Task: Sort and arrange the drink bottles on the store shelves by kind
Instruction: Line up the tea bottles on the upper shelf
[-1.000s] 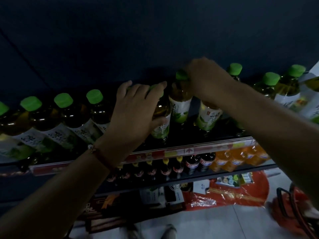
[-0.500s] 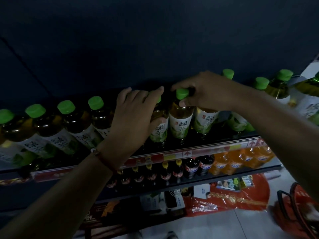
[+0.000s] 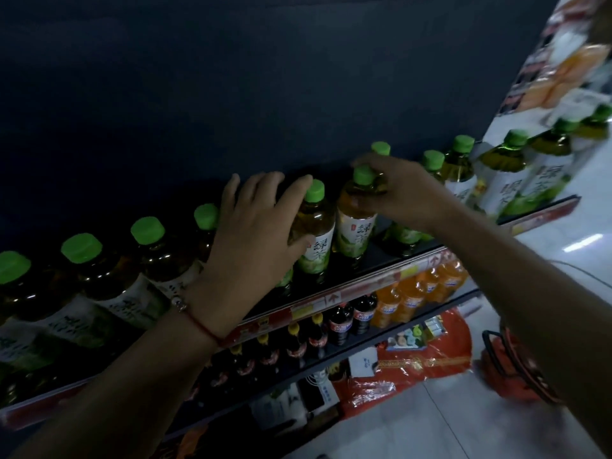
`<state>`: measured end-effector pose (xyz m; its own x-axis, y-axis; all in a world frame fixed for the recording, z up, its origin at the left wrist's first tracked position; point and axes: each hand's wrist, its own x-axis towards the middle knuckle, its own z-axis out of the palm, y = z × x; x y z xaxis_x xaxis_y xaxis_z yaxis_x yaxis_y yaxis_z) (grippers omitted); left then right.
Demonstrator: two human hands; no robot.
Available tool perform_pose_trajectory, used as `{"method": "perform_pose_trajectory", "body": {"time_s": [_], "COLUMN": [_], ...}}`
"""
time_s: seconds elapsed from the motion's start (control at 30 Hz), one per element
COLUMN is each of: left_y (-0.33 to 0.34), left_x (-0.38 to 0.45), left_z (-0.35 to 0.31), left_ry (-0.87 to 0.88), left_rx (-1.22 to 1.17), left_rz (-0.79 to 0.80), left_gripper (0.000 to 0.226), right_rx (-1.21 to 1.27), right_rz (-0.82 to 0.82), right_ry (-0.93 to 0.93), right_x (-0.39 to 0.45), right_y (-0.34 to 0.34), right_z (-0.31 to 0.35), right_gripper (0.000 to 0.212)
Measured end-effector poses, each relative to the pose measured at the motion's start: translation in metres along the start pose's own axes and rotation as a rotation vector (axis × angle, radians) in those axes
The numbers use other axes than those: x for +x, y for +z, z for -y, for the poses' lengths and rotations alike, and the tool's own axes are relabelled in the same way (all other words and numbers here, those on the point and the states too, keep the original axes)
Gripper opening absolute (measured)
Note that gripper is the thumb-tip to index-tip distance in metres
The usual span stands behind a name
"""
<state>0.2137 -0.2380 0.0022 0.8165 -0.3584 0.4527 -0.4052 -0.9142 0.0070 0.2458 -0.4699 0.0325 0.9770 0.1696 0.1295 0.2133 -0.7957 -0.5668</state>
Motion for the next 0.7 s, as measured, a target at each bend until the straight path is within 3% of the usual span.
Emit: {"method": "perform_pose_trajectory", "body": {"time_s": [0.17,0.5,0.6,0.7], "left_y": [0.008,0.009,0.010,0.019], "left_x": [0.013,0.015,0.027,0.046], "left_z": [-0.006,-0.020,-0.041,-0.059], "left_ry": [0.091,0.085,0.157,0.117], "left_rx": [-0.037,-0.081,-0.176,-0.094], "left_rz": [0.012,-0.081,-0.149,-0.113], "left_gripper": [0.074,0.063,0.055,0.068], "right_rx": [0.074,0.062,-0.061,-0.296], "right_rz": [-0.017,-0.028,-0.159,-0.043], "right_ry": [0.008,-0.027,-0.112,-0.199], "right_x": [-0.002,-0.009,0.002,0.030], "right_y": [0.005,-0.009,-0.035,-0.051], "right_z": [0.004,0.003,-0.001,-0.011], "right_gripper": [0.056,0.065,0.050,0.048]}}
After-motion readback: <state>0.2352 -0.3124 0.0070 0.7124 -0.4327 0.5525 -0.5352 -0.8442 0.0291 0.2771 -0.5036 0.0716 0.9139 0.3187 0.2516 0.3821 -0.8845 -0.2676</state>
